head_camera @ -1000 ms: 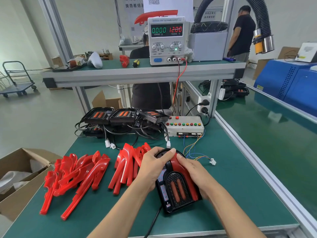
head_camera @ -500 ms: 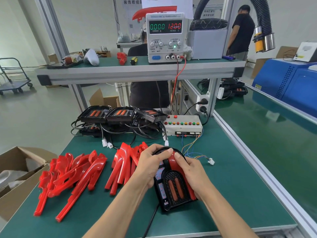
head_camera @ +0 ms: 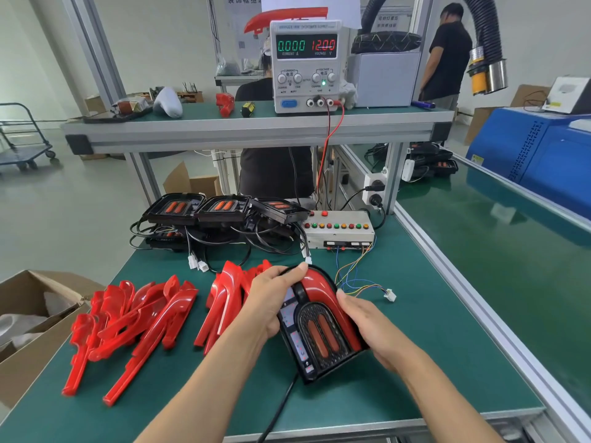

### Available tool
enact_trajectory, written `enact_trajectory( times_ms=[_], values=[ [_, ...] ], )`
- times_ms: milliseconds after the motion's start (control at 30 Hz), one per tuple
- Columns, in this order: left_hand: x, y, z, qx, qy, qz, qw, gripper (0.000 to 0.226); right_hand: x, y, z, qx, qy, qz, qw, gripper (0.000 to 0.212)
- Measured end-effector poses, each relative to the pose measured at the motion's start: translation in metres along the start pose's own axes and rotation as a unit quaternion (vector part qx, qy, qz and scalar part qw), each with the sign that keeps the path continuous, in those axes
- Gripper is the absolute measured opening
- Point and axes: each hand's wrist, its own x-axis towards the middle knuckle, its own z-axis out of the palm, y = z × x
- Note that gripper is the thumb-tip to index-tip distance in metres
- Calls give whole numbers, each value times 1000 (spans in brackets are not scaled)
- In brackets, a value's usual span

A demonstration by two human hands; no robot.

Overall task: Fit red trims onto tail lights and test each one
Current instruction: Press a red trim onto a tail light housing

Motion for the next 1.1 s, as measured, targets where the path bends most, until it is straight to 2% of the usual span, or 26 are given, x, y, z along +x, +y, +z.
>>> enact_trajectory(
  times_ms=[133,300,433,600,733,833,967,1100],
  values=[
    [6,7,-7,-42,16,-55,997,29,-16,25,-17,65,-31,-1,997,52],
    [10,10,-7,-79,-10,-107,991,33,-22,29,-12,191,-2,-20,981,51],
    [11,13,-11,-114,-50,-109,986,38,-24,33,-5,184,32,-71,980,51],
    [11,12,-9,-103,-39,-52,993,55,-19,29,8,87,89,-108,986,42],
    [12,10,-9,-87,-25,7,996,34,-16,31,15,84,120,-125,981,41],
    [12,7,-9,-87,-26,22,996,24,-15,35,18,98,139,-133,976,41],
    [12,4,-9,-88,-35,37,995,20,-13,36,19,139,146,-115,973,30],
    [10,2,-10,-88,-41,65,993,20,-11,32,17,223,113,-108,962,39]
  ],
)
